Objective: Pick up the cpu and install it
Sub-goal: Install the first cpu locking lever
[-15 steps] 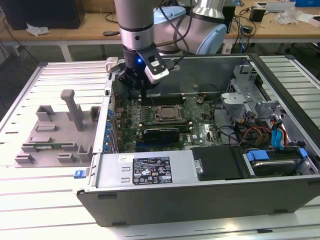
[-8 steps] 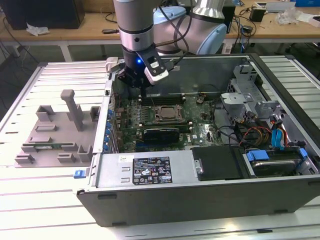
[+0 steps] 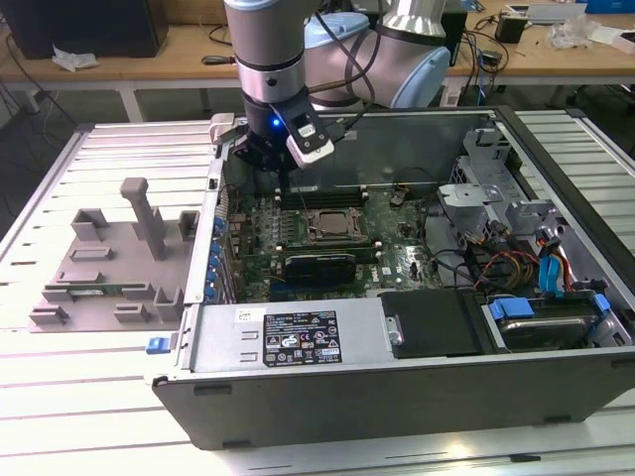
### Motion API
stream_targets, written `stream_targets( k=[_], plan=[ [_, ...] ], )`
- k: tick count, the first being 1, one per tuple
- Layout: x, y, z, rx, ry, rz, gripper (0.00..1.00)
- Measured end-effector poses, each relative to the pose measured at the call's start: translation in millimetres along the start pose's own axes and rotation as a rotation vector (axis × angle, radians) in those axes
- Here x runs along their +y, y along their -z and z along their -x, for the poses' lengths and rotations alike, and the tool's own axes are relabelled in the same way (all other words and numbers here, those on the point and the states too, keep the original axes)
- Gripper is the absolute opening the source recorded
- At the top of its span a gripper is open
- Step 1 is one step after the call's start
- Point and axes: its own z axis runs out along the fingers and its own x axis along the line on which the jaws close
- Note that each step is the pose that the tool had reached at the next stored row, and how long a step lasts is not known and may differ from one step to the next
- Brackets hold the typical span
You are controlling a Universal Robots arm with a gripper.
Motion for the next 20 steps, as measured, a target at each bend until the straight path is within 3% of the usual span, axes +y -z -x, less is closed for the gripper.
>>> stream_targets(
  k=[2, 6, 13, 20],
  plan=[
    [0.0, -0.2, 0.0, -0.0004, 0.0, 0.0102, 0.11],
    [-0.1, -0.4, 2.7, -0.0003, 0.0, 0.0105, 0.11],
    [-1.0, -1.4, 36.4, 0.0038, -0.001, 0.0106, 0.11],
    [-1.1, -2.1, 39.0, 0.0037, -0.002, 0.0103, 0.11]
  ],
)
